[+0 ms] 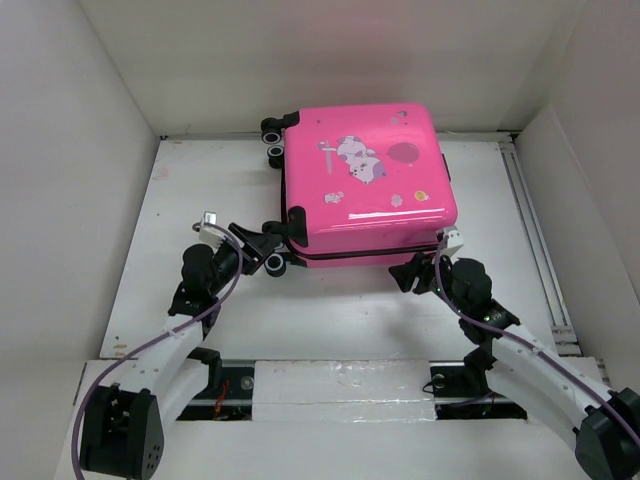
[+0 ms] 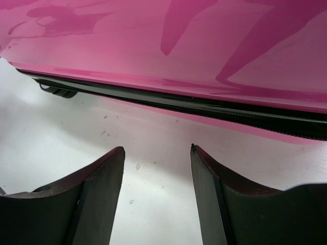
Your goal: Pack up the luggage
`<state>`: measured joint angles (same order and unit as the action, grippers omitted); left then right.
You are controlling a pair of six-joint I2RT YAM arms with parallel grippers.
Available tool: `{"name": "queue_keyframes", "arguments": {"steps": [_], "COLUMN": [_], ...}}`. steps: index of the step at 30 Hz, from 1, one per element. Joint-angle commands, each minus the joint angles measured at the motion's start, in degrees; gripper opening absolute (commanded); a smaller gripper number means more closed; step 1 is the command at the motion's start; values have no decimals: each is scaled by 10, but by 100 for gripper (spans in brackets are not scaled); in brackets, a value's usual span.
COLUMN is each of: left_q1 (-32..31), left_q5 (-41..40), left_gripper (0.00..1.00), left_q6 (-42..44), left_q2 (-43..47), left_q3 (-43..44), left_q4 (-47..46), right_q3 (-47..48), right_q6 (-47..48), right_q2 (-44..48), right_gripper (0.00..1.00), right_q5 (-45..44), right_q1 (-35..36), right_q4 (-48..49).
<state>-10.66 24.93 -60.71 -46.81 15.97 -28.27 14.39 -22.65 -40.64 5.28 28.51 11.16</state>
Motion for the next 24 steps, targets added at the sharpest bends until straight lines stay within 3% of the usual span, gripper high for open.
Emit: {"name": "queue_keyframes", "arguments": {"steps": [1,7,10,11,13,14,15,17,24], "left_q1": [-2,-2,-2,-2,-2,-2,-2,-2,-2], "left_q5": [-1,5,-15,-29,-45,-51,-52,-46,-41], "left_gripper": [61,37,33,27,31,37,52,65,59], "left_q6": [-4,-4,-4,-4,-4,-4,-4,3,5], "left_q2": [-22,-36,-30,-25,-19,-19,-19,-24,-50], "left_q3": [-7,-7,-7,-7,-1,-1,5,5,-7], "left_q4": [-66,-78,-83,-83,-88,-88,-88,-88,-124], "right_q3": [7,7,7,7,7,7,13,13,19], "right_q6": [7,7,7,2,2,2,2,2,7], "right_q2": [1,1,1,1,6,7,7,7,12], "right_gripper": [60,60,60,60,60,60,60,60,60], "right_q5": [12,12,12,18,24,32,32,40,46], "right_q1": [-3,-3,-3,-3,-3,-3,-3,-3,-3], "right_q4": [40,40,40,40,40,40,40,29,29]}}
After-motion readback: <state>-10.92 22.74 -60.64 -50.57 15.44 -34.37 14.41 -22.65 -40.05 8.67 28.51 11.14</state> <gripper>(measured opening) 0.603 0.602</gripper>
